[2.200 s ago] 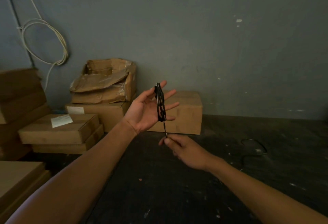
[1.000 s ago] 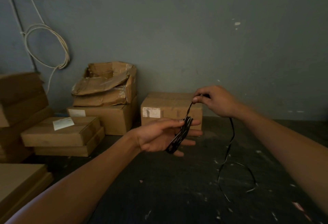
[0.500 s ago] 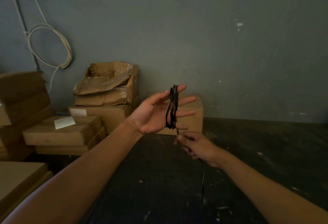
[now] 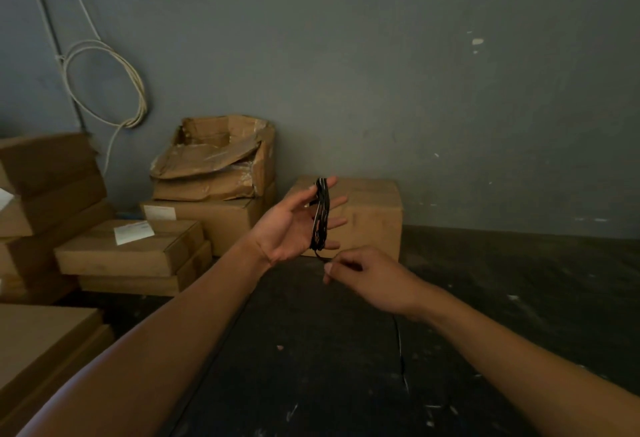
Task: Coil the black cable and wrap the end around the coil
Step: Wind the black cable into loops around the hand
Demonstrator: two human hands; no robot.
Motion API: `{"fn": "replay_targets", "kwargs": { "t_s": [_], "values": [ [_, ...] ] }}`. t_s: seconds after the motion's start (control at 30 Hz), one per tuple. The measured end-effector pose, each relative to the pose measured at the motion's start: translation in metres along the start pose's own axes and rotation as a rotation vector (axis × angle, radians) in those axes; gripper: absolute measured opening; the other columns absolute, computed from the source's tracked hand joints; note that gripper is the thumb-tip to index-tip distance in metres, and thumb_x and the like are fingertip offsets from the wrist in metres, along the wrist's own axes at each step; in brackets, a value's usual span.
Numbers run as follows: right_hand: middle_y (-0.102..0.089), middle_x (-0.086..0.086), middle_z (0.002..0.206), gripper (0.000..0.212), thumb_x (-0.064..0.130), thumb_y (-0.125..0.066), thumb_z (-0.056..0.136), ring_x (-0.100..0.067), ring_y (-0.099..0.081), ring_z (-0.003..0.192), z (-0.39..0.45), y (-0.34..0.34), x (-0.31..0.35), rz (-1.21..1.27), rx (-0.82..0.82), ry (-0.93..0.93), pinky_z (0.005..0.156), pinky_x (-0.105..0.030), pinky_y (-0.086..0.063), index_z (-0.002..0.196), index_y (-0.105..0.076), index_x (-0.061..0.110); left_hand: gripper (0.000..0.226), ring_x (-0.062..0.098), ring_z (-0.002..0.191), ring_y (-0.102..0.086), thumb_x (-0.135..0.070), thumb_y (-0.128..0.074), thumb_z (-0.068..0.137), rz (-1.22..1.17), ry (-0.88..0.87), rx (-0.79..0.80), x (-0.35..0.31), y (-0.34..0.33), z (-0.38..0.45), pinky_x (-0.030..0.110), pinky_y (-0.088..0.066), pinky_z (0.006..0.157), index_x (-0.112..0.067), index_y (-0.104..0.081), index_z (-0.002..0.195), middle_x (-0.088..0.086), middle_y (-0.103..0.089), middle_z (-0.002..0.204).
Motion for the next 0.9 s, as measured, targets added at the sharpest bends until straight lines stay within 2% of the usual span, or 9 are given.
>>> {"fn": "replay_targets", "kwargs": {
  "t_s": [0.1,0.23,0.33,0.47,0.53,0.6,0.7,0.8,0.9],
  "values": [
    [-0.05,0.007,0.06,0.023,0.034,-0.052,0.096,-0.008,-0.043,0.051,0.001,0.014,0.005,-0.103,-0.032,0.016,0.054,-0.029,-0.035,0.08,-0.067,0.029,0.039,0.033,0.136,-0.041,-0.04,-0.047,0.088,0.074,0.052,-0.017,0.009,0.005,0.0,0.062,-0.027,0.112,-0.038,-0.061,0.125,0.004,-0.049,0.147],
    [-0.056,0.003,0.064,0.02,0.034,-0.056,0.094,-0.008,-0.045,0.052,-0.001,0.04,0.018,-0.145,-0.082,0.021,0.053,-0.029,-0.036,0.076,-0.066,0.031,0.039,0.026,0.126,-0.05,-0.034,-0.046,0.097,0.154,0.105,-0.029,0.027,0.014,0.001,0.048,-0.036,0.111,-0.03,-0.06,0.133,0.009,-0.054,0.142],
    [-0.059,0.006,0.069,0.015,0.034,-0.058,0.093,-0.006,-0.045,0.054,-0.001,0.062,0.028,-0.203,-0.112,0.032,0.053,-0.023,-0.035,0.081,-0.064,0.033,0.034,0.034,0.134,-0.042,-0.032,-0.046,0.099,0.217,0.152,-0.048,0.039,0.017,-0.005,0.045,-0.034,0.111,-0.026,-0.064,0.128,0.012,-0.055,0.14],
    [-0.065,0.008,0.082,0.016,0.035,-0.06,0.092,-0.006,-0.058,0.076,0.004,0.086,0.034,-0.31,-0.177,0.037,0.066,-0.026,-0.041,0.085,-0.07,0.026,0.033,0.025,0.132,-0.044,-0.032,-0.039,0.101,0.307,0.235,0.008,0.045,0.005,-0.012,0.039,-0.042,0.092,-0.036,-0.064,0.123,-0.001,-0.055,0.139],
    [-0.067,0.006,0.087,0.018,0.035,-0.061,0.091,-0.011,-0.061,0.085,0.008,0.094,0.035,-0.358,-0.199,0.035,0.073,-0.03,-0.046,0.089,-0.072,0.022,0.034,0.022,0.132,-0.044,-0.032,-0.039,0.101,0.315,0.247,0.04,0.043,-0.002,-0.013,0.038,-0.041,0.094,-0.035,-0.062,0.127,-0.001,-0.053,0.142],
    [-0.065,0.007,0.082,0.018,0.034,-0.064,0.088,-0.012,-0.06,0.081,0.011,0.102,0.036,-0.384,-0.231,0.048,0.069,-0.027,-0.045,0.091,-0.073,0.018,0.035,0.023,0.135,-0.042,-0.033,-0.041,0.1,0.336,0.259,0.077,0.043,-0.007,-0.014,0.042,-0.039,0.101,-0.035,-0.061,0.129,-0.002,-0.052,0.144],
    [-0.062,0.013,0.076,0.017,0.032,-0.07,0.085,-0.002,-0.056,0.075,0.014,0.112,0.037,-0.346,-0.261,0.074,0.064,-0.02,-0.04,0.09,-0.074,0.016,0.038,0.019,0.135,-0.044,-0.033,-0.041,0.1,0.343,0.281,0.167,0.043,-0.015,-0.016,0.054,-0.027,0.113,-0.032,-0.057,0.135,-0.003,-0.051,0.146],
    [-0.064,0.012,0.076,0.011,0.027,-0.072,0.083,0.003,-0.057,0.071,0.014,0.118,0.034,-0.238,-0.277,0.104,0.062,-0.016,-0.041,0.087,-0.073,0.017,0.043,0.02,0.138,-0.042,-0.037,-0.047,0.095,0.294,0.289,0.257,0.036,-0.024,-0.019,0.06,-0.021,0.115,-0.032,-0.055,0.137,-0.003,-0.05,0.148],
    [-0.06,0.01,0.067,0.008,0.022,-0.069,0.087,0.009,-0.051,0.049,0.013,0.12,0.028,-0.129,-0.284,0.126,0.048,-0.004,-0.036,0.088,-0.072,0.015,0.05,0.023,0.141,-0.039,-0.041,-0.052,0.088,0.238,0.272,0.331,0.025,-0.03,-0.021,0.063,-0.017,0.115,-0.035,-0.054,0.137,-0.002,-0.047,0.15]
  ]
}}
Point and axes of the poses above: each hand's wrist, its own z-axis towards the middle knuckle, its own y-axis out of the back of the hand, x = y × z, the point moved 4 cm from there along z, towards the middle knuckle
